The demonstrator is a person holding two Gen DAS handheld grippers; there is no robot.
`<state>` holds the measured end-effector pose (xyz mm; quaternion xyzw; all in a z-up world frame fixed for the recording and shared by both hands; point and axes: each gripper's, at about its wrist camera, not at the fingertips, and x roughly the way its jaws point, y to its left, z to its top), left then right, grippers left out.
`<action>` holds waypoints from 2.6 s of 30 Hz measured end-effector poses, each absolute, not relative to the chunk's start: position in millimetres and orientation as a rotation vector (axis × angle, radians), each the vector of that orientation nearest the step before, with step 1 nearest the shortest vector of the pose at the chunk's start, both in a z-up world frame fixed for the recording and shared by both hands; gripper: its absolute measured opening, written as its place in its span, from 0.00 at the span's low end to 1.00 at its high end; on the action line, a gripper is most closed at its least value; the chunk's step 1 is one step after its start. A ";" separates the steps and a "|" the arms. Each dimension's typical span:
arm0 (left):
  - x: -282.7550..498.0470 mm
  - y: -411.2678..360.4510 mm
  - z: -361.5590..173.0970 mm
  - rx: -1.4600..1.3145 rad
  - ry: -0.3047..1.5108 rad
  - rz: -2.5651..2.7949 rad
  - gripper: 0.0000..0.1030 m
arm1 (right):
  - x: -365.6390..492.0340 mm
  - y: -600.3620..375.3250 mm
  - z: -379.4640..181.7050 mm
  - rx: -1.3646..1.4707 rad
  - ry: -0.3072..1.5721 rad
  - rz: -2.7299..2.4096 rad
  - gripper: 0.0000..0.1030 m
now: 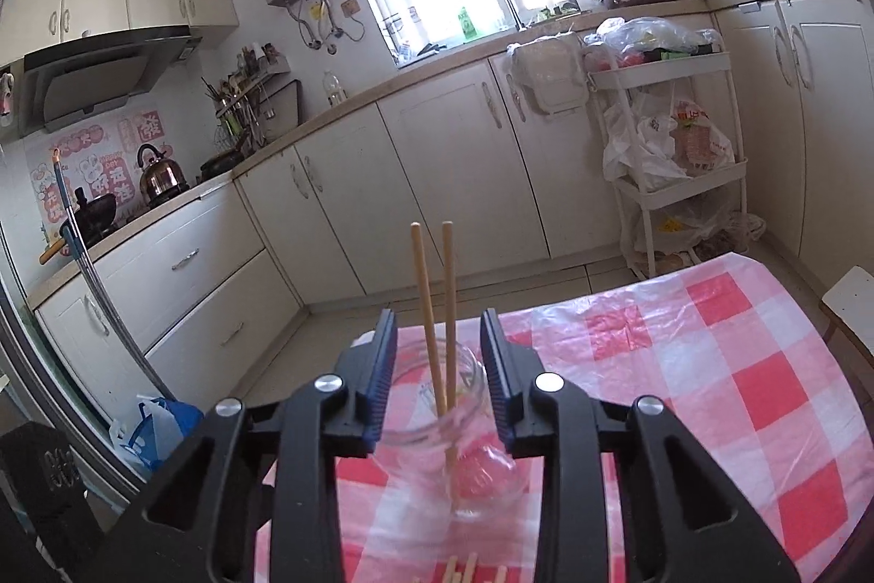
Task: Organize utensils
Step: 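Lower the left chopstick into the jar and open while the right does the same, then return both grippers to the bundle and each grasp another chopstick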
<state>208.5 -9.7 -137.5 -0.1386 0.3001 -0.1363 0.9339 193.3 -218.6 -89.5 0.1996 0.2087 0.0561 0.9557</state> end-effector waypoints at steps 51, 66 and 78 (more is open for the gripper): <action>178.2 -84.1 -183.9 0.106 0.989 -0.342 0.68 | 125.3 -240.7 -188.4 0.245 1.033 0.076 0.06; 189.2 -81.6 -177.8 0.124 1.013 -0.303 0.59 | 128.3 -241.5 -187.4 0.232 1.035 0.104 0.09; 186.8 -89.4 -183.3 0.214 1.004 -0.297 0.52 | 130.1 -239.0 -187.6 0.207 1.025 0.114 0.15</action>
